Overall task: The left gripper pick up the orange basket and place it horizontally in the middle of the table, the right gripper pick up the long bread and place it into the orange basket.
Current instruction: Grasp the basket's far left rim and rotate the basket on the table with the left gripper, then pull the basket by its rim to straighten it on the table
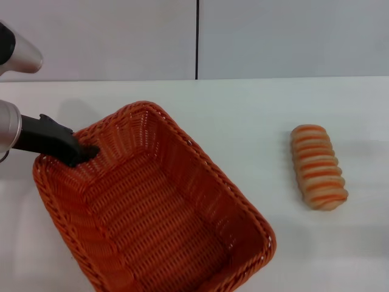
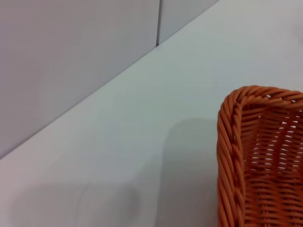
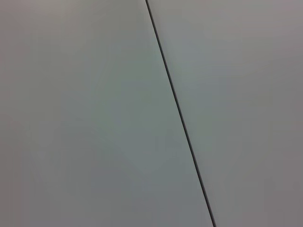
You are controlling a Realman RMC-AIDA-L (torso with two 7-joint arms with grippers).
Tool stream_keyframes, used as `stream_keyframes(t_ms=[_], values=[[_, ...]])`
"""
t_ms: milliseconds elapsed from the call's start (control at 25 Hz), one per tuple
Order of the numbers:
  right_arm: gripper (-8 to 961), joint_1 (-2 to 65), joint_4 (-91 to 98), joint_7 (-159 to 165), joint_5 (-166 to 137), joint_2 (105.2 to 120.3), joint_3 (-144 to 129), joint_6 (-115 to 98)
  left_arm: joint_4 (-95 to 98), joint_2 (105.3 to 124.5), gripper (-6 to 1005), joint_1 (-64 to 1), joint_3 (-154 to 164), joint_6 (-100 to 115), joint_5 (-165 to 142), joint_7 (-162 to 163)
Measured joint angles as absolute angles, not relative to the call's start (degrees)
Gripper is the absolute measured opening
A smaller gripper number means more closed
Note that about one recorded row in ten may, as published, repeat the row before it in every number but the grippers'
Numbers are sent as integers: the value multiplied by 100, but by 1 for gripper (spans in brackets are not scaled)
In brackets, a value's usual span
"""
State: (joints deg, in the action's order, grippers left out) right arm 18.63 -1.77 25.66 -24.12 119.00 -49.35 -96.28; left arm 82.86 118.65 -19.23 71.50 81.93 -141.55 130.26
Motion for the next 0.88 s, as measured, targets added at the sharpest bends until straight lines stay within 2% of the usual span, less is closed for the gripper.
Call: stream_keyframes(t_ms=[360, 640, 880], values=[[609, 1836, 112, 2962, -2401, 11875, -4930, -9580, 8830, 11854, 216, -1744, 7089, 8191, -13946, 13627], [609, 1794, 563, 3029, -2422, 11855, -4931, -9428, 9125, 11838, 215, -1039, 6795, 6915, -12756, 14634], [609, 1851, 888, 3026, -2437, 11847, -4969, -9050, 9182, 11841, 211, -842, 6857, 6676, -13008, 15097]])
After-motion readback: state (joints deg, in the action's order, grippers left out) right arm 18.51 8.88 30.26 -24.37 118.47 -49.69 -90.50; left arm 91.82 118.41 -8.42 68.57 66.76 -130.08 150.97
